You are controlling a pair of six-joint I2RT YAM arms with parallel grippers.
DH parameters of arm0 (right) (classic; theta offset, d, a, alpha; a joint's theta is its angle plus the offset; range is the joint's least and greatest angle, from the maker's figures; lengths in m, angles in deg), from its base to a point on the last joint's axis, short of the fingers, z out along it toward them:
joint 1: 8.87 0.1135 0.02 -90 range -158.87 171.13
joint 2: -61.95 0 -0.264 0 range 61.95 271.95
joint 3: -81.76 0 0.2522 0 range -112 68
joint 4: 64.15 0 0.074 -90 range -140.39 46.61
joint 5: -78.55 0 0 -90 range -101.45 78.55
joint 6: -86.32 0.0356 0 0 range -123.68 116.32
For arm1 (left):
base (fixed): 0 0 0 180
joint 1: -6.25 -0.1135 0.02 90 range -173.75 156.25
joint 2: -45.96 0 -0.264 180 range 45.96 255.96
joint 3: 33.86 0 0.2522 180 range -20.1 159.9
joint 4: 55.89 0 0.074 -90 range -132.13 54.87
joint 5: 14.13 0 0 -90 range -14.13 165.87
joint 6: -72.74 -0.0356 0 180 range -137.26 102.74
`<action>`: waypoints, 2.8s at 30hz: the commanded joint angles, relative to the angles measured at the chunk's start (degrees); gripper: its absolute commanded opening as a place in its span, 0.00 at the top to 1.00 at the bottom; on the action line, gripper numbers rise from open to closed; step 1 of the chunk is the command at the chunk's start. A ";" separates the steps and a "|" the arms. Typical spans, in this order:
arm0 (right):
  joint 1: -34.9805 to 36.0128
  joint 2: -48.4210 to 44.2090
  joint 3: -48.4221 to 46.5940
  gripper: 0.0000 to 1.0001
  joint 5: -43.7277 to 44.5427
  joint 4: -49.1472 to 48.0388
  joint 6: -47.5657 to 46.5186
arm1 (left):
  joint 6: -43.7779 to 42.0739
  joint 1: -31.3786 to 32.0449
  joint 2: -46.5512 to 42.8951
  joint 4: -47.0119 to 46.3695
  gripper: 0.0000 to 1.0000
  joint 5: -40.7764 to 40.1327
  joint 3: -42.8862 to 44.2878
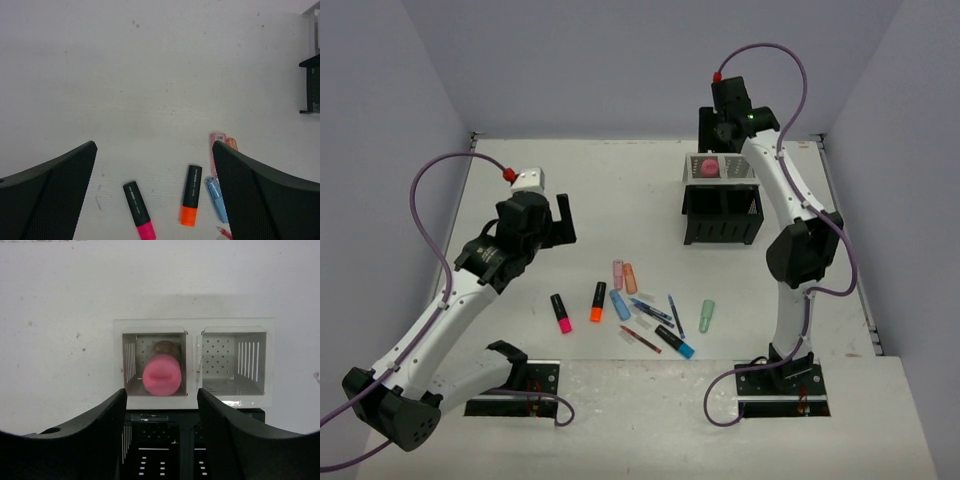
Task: Sort the stationery into containers
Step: Place the stationery in the storage box, then pick up the pen from the center of the board.
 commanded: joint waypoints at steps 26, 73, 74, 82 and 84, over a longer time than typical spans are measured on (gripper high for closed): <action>34.32 -37.36 64.50 0.71 1.57 -9.74 19.25 | 7.35 -0.31 2.18 7.42 0.00 -7.27 2.66; 38.16 -24.39 73.01 0.82 -2.71 -17.01 25.37 | -0.19 -0.33 2.09 0.50 0.00 -1.76 -3.94; 38.20 -24.04 73.01 0.83 -2.63 -17.09 25.44 | 0.01 -0.36 2.17 0.47 0.00 -1.64 -3.79; 38.14 -23.91 72.18 0.98 2.02 -15.23 26.56 | 6.01 -0.39 4.89 -0.48 0.00 6.51 -0.47; 38.07 -25.65 71.15 1.00 4.67 -13.11 26.58 | 8.35 -0.31 6.33 -2.69 0.00 11.08 0.00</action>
